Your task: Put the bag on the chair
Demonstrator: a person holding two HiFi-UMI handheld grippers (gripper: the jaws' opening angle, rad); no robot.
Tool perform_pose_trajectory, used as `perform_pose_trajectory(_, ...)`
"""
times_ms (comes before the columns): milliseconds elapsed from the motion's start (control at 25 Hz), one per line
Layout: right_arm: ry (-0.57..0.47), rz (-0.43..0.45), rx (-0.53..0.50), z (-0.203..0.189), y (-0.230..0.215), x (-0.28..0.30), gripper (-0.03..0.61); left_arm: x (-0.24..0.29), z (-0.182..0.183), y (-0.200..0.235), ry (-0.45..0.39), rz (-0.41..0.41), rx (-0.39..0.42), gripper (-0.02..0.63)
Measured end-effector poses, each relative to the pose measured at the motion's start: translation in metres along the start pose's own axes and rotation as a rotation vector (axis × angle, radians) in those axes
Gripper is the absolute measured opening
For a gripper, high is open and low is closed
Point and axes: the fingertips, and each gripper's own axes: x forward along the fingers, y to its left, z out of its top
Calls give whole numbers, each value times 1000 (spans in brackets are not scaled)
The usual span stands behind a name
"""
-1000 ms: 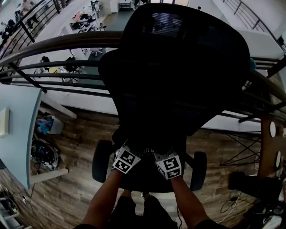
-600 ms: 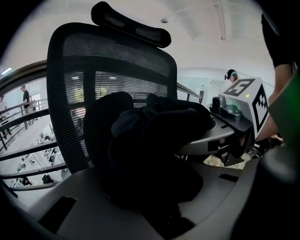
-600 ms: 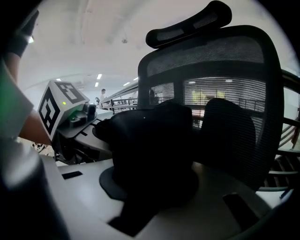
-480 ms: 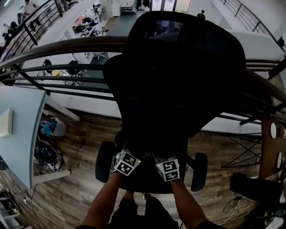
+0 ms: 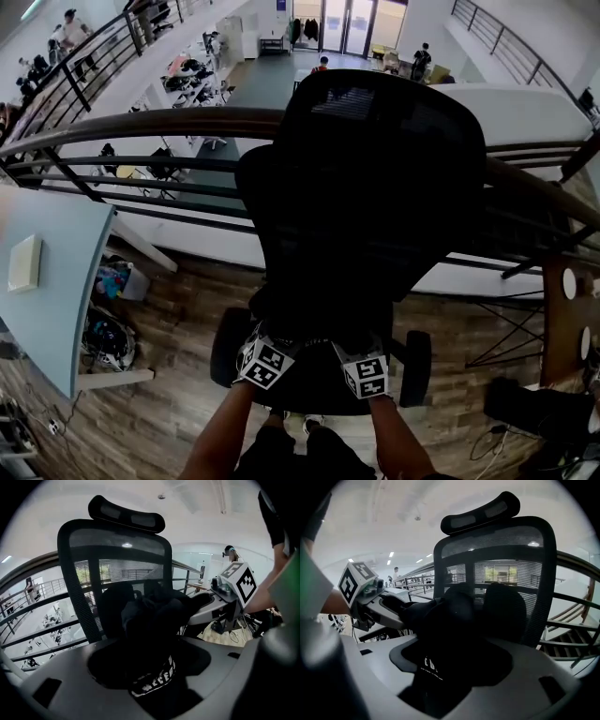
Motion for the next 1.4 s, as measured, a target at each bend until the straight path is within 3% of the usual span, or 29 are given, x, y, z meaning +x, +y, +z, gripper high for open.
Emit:
perform_pose_trajectory(240,58,-9,-46,-9,6,-32,279,-41,14,-2,-38,33,-21,273)
perform_pose_trajectory(440,64,3,-27,4,9,-55,281,-70,45,-8,-96,53,-29,273)
perform_pose_trajectory(720,-101,7,-27,75,9,-91,279,-92,85,-29,-163,45,-17,272)
perform_pose_trajectory(920,-215,-7,-34,124,22,-100,280,-112,113,-29,-194,65,46,267)
perform_pose_trajectory(1120,-294,-4,-75,157,37,-113,279,-139,142,-24,-270,107,76,233)
perform_pose_trajectory(1400,-410,31,-136,204,68,-143,263,-176,164,-18,-360,135,54,163)
